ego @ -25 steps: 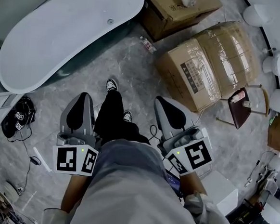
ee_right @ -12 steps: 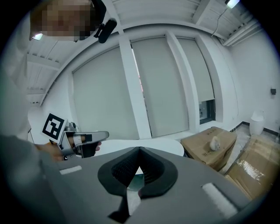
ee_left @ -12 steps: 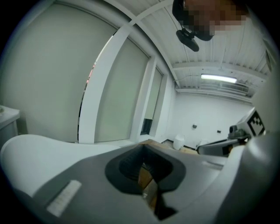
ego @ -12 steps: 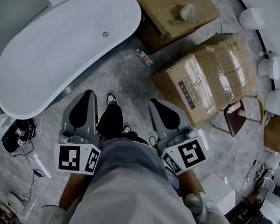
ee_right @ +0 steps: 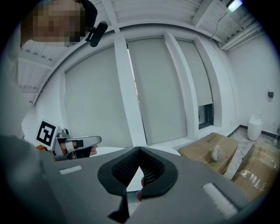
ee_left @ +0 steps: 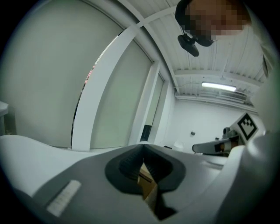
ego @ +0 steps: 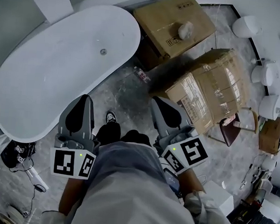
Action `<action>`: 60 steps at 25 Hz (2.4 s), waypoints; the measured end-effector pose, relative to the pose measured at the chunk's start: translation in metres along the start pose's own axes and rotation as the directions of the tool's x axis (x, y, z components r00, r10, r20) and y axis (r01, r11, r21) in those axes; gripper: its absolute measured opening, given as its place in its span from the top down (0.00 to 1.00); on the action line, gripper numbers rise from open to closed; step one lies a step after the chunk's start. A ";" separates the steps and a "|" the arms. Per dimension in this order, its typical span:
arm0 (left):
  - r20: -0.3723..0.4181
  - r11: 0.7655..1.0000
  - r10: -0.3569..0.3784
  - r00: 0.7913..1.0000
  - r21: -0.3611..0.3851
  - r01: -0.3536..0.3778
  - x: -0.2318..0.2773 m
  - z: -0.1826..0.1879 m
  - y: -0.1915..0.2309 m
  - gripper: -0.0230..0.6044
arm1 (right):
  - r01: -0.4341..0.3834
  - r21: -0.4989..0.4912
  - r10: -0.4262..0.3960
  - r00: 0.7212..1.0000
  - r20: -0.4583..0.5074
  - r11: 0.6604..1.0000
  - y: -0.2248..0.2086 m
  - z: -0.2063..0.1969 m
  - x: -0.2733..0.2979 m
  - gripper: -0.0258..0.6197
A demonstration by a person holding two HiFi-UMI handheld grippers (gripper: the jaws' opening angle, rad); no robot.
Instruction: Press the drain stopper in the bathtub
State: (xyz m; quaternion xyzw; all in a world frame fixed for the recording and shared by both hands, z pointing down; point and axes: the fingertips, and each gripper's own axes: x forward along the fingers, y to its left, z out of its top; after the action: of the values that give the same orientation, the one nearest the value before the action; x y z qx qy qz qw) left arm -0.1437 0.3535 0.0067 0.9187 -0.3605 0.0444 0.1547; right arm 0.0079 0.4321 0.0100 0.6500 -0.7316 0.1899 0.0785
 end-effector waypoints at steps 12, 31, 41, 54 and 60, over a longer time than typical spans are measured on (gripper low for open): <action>0.020 0.996 0.086 0.996 0.003 -0.086 0.031 0.018 0.048 0.96 | -0.097 -0.050 0.096 0.995 -0.025 0.994 0.004 0.028 0.074 0.96; 0.006 0.941 0.338 0.941 0.028 -0.338 0.190 0.044 0.081 0.96 | -0.347 -0.097 0.335 0.934 -0.120 0.933 -0.119 0.082 0.237 0.96; -0.017 0.889 0.455 0.890 0.068 -0.453 0.278 0.054 0.110 0.96 | -0.487 -0.072 0.462 0.859 -0.221 0.870 -0.168 0.092 0.335 0.96; -0.107 0.801 0.597 0.795 0.031 -0.597 0.336 0.006 0.162 0.96 | -0.576 -0.082 0.520 0.782 -0.343 0.813 -0.203 0.058 0.421 0.96; -0.112 0.789 0.613 0.783 0.032 -0.613 0.353 -0.015 0.185 0.96 | -0.602 -0.118 0.530 0.767 -0.361 0.790 -0.188 0.040 0.454 0.96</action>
State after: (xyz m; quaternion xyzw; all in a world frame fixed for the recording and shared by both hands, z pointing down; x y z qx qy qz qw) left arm -0.0082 0.0009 0.1355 0.7472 -0.6297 0.1444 0.1556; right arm 0.1328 -0.0170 0.1706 0.3459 -0.8891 0.2193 0.2044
